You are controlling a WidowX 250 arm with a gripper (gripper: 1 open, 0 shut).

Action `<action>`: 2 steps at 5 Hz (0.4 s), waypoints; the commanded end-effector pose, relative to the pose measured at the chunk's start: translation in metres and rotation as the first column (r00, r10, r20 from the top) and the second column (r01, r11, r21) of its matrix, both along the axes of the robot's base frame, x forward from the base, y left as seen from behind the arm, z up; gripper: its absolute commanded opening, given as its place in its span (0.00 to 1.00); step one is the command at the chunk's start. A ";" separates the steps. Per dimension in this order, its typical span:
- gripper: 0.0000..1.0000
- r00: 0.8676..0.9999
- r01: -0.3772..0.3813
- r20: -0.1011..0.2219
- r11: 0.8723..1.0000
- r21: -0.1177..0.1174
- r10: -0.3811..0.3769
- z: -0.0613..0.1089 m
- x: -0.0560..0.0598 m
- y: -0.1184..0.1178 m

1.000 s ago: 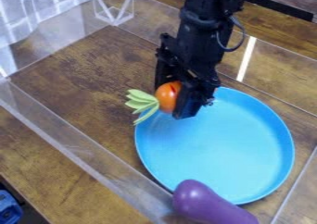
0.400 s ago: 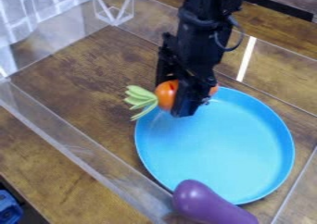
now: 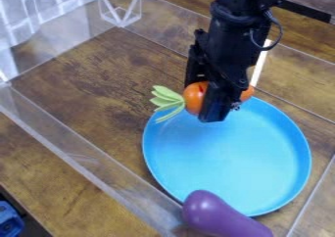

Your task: Remove the carrot from the blue tray and put it on the table

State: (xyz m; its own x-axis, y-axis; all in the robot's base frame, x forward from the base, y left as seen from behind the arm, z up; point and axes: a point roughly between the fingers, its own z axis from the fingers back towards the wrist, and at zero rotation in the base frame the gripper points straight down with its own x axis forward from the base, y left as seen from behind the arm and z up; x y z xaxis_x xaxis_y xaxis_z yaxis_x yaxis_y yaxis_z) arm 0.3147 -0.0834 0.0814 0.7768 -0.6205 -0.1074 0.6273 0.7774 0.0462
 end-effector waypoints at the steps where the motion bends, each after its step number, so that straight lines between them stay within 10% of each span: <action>1: 0.00 0.999 -0.012 0.046 1.000 -0.010 0.013 0.010 0.000 -0.009; 2: 0.00 0.998 -0.035 0.058 0.999 0.012 0.034 0.021 -0.007 0.006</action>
State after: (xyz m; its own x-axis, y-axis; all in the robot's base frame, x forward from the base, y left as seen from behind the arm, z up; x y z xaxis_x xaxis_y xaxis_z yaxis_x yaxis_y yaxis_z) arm 0.3027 -0.0783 0.0750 0.7903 -0.5932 -0.1533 0.6067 0.7926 0.0609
